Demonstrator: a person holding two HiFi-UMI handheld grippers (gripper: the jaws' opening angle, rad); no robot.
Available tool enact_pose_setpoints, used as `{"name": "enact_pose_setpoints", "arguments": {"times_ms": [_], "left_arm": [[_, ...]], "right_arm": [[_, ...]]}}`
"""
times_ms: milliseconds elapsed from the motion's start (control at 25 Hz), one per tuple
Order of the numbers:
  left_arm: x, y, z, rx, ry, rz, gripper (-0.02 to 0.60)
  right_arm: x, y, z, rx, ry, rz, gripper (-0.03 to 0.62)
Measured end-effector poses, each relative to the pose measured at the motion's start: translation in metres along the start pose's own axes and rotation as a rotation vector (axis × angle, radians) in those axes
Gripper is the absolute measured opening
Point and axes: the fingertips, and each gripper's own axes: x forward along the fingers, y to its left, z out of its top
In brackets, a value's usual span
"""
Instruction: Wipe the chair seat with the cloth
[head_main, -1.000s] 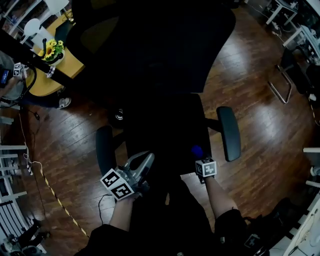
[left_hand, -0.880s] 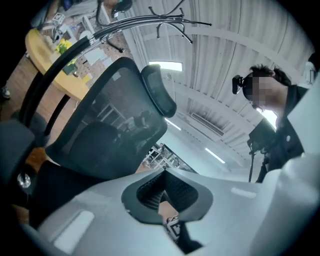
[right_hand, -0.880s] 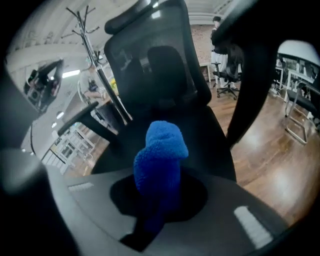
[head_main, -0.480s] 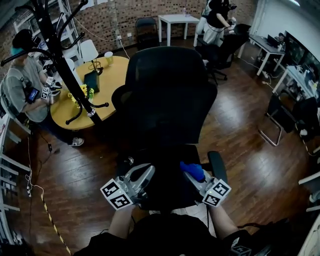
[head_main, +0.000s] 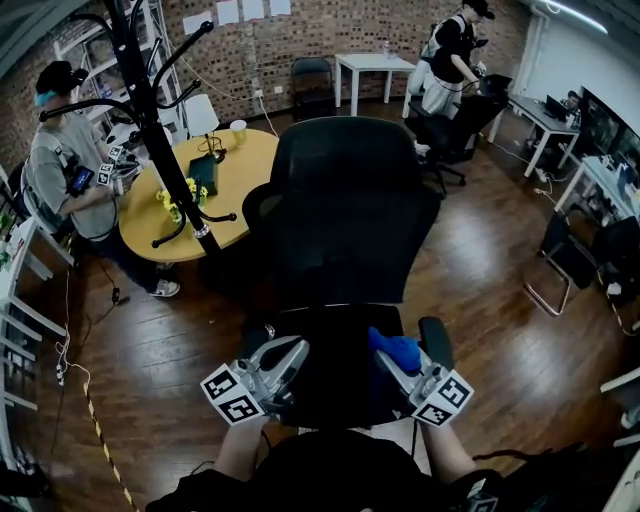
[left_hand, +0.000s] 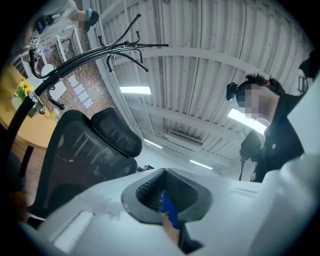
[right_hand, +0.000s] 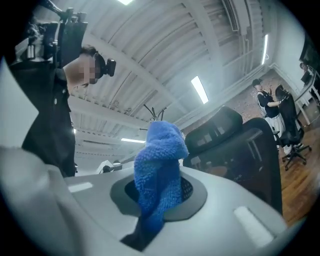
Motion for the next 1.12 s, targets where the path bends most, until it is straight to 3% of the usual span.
{"name": "enact_pose_setpoints", "arguments": {"times_ms": [240,360,480,760,920,1120], "left_arm": [[-0.011,-0.016,-0.012,0.02,0.021,0.092,0.002],[-0.025,-0.031,-0.022,0.007,0.026,0.099,0.002],[-0.039,-0.049,-0.035,0.003,0.041,0.056,0.002],[-0.078,-0.123,-0.059,0.006,0.072,-0.134,0.002],[-0.134,-0.136,-0.084,-0.035,0.115,-0.075,0.002],[-0.188,-0.146,-0.092,-0.05,0.112,0.023,0.002]], "right_arm": [[-0.012,0.011,-0.023,0.055,0.052,0.038,0.035],[-0.018,0.025,-0.028,0.064,0.068,0.046,0.035],[-0.033,0.057,-0.032,0.05,0.064,0.033,0.035],[-0.071,0.143,-0.048,0.012,0.057,-0.083,0.035],[-0.088,0.182,-0.064,0.038,0.07,-0.119,0.035],[-0.093,0.209,-0.065,0.034,0.06,-0.095,0.035]]}}
